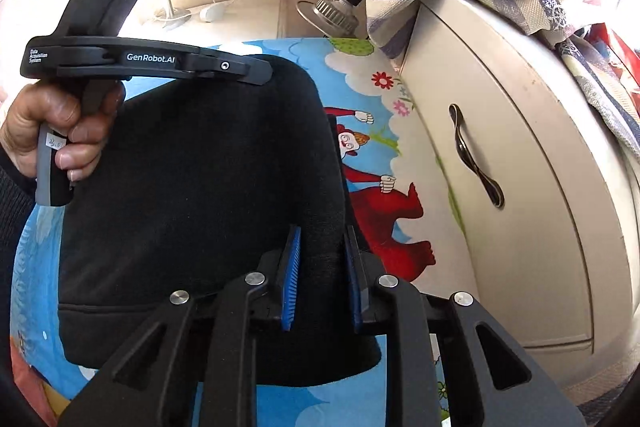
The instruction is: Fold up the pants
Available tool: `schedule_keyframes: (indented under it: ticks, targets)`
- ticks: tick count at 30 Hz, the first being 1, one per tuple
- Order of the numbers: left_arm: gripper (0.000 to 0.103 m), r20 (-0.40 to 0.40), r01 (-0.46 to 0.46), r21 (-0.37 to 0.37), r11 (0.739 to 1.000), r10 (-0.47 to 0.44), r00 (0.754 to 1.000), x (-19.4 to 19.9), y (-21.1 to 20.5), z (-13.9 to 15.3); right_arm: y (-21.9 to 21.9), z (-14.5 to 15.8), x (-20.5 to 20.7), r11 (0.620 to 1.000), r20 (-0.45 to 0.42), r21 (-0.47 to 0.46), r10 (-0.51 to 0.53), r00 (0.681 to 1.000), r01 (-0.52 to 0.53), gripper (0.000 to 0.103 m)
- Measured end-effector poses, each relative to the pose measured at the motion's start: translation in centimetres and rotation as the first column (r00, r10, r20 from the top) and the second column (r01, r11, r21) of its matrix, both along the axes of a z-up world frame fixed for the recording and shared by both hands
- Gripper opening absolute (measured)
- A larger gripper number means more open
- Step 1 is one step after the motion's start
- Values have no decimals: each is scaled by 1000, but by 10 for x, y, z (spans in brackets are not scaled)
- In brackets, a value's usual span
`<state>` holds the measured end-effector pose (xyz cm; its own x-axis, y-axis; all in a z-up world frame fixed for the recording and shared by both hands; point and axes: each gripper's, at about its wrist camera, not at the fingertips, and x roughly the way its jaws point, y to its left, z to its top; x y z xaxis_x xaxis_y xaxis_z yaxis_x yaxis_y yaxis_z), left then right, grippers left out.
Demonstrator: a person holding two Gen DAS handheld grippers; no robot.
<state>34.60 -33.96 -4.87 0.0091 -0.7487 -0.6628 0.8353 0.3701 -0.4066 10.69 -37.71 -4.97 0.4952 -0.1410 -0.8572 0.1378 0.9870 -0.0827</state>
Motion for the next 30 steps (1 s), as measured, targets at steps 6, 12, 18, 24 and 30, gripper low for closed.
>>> schedule_keyframes:
  ticks: [6, 12, 18, 24, 30]
  targets:
    - [31, -74, -131, 59, 990, 135, 988, 12, -10, -40, -9, -36, 7, 995, 28, -99, -22, 999, 24, 26]
    - [40, -99, -305, -152, 940, 292, 951, -14, 62, 12, -40, -13, -26, 976, 108, -141, -149, 983, 164, 90]
    - [38, -87, -518, -244, 820, 514, 854, -91, 156, 34, -30, 13, -49, 983, 216, -130, -98, 971, 129, 89]
    - [34, -84, -600, -139, 788, 594, 800, -186, 173, 1, -6, -31, -41, 963, 132, -264, -19, 991, 54, 88]
    - [24, -193, -643, -24, 766, 627, 755, -238, 172, -72, -4, -35, -44, 961, 132, -274, 6, 991, 31, 89]
